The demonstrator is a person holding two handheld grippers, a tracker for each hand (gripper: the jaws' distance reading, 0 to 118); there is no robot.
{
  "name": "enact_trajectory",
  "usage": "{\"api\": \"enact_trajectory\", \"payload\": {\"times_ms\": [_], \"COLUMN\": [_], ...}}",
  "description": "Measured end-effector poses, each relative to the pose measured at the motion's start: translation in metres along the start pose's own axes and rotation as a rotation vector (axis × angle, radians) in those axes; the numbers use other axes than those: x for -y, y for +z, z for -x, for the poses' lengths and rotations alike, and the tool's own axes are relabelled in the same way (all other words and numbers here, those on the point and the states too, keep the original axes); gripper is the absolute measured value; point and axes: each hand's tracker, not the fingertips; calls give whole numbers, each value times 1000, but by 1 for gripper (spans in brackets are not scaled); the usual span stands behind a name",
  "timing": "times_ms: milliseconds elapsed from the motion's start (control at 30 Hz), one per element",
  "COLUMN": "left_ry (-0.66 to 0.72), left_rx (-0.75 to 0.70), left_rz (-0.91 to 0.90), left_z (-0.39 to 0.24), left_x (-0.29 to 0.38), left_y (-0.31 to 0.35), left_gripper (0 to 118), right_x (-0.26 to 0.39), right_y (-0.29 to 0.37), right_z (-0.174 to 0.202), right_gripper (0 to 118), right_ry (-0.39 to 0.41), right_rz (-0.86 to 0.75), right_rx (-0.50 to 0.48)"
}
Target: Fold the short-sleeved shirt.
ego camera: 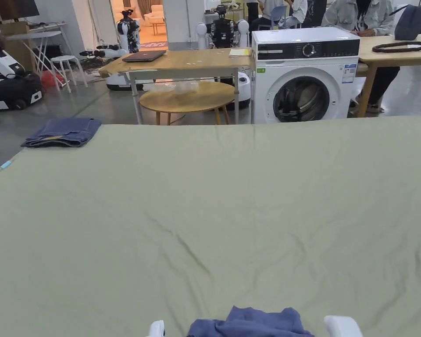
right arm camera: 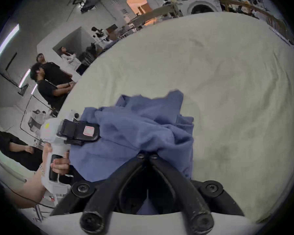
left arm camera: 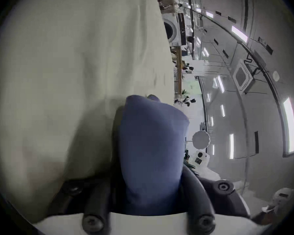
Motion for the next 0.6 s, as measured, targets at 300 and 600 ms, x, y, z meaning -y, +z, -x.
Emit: {"api": "enact_trajectory", "payload": {"times_ms": [300, 600], "left_ry": [-45, 32], "left_rx": [-24, -58], "left_rz": [-190, -555], "left_z": [-41, -19], "left_x": [35, 17], "left_y": [101, 265], "left_gripper": [16, 16], "right_x": [-52, -85], "right_y": [12, -32], "right_z": [51, 97], "right_gripper": [0, 0], "right_ry": [54, 109], "right_rz": [-145, -120], "right_rx": [-56, -92]}}
